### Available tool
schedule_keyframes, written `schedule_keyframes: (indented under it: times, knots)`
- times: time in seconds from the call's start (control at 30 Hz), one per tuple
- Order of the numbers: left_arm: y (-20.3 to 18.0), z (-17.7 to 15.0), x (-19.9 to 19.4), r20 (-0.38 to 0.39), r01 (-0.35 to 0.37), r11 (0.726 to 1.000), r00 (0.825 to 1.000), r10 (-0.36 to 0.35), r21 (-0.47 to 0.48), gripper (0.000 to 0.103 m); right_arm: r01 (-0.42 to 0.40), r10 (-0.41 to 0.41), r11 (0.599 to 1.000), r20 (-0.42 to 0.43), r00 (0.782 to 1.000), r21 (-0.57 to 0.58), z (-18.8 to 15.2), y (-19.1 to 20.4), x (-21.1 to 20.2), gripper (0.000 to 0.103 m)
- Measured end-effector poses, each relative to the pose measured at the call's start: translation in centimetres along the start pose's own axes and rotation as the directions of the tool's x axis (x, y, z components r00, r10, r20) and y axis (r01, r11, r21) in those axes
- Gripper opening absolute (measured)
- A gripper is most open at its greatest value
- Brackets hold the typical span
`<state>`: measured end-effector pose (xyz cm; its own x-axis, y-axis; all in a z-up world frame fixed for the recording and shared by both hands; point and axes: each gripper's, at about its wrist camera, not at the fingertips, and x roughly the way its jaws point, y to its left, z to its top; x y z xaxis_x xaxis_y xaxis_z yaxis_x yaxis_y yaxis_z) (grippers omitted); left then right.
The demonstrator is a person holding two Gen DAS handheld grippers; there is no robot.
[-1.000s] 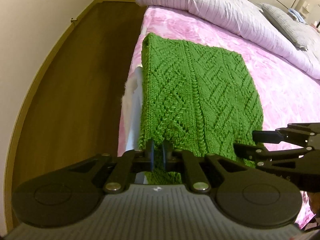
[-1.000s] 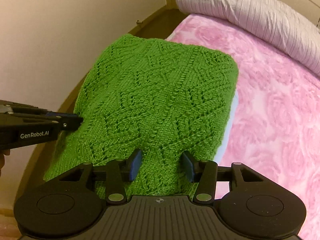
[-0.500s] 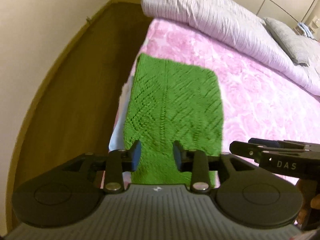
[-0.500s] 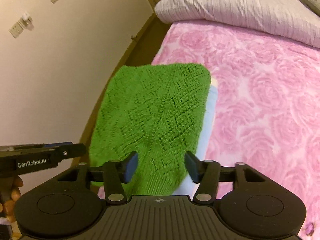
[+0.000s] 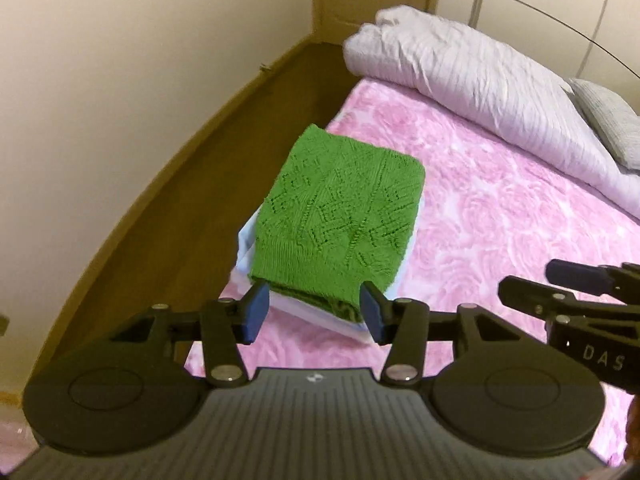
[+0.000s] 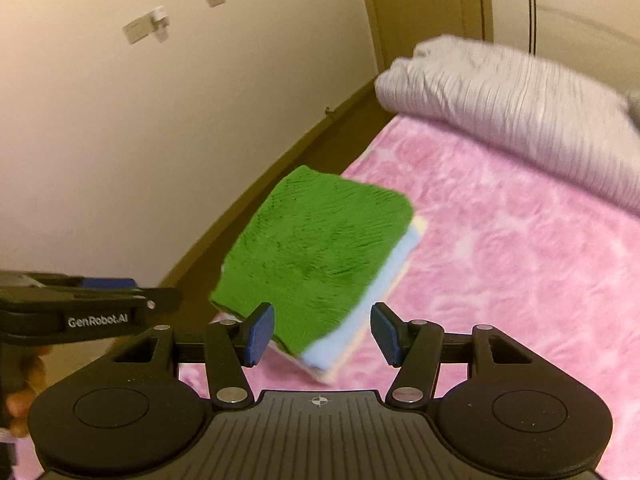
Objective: Fold clothes
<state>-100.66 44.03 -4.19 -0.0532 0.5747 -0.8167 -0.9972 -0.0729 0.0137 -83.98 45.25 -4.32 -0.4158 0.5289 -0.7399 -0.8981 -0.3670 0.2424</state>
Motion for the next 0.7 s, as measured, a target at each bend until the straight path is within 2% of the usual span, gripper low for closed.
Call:
schedule_keyframes:
  times: [0.3,0.43,0.6,0.7]
  knots:
    - [-5.4,-5.2,-5.5,0.079,-0.099,0.990,0.991,0.108,-0.102,0.046,-0.023,0.031,0.991,0.057,0.998,-0.134,-3.0,-2.4,-6.1,0.057]
    - [-7.3,-7.2,-7.4,0.096,-0.096,0.984,0.989,0.111,-0.150,0.045,-0.105,0.109,0.988,0.027,0.994,-0.114,-3.9,-4.3,-8.0,0.057]
    - [-9.1,-9.6,-8.7,0.079,-0.104,0.970,0.989,0.124,-0.221,0.043,-0.202,0.201,0.979,-0.029,0.979,-0.028,-4.4,-7.3,-9.7,0.057]
    - [-10.3,-10.8,-9.0,0.073,-0.113,0.964,0.988,0.134,-0.242,0.043,-0.185,0.181,0.979,-0.051,0.982,-0.087,-4.8,-8.0,-10.5,0.057]
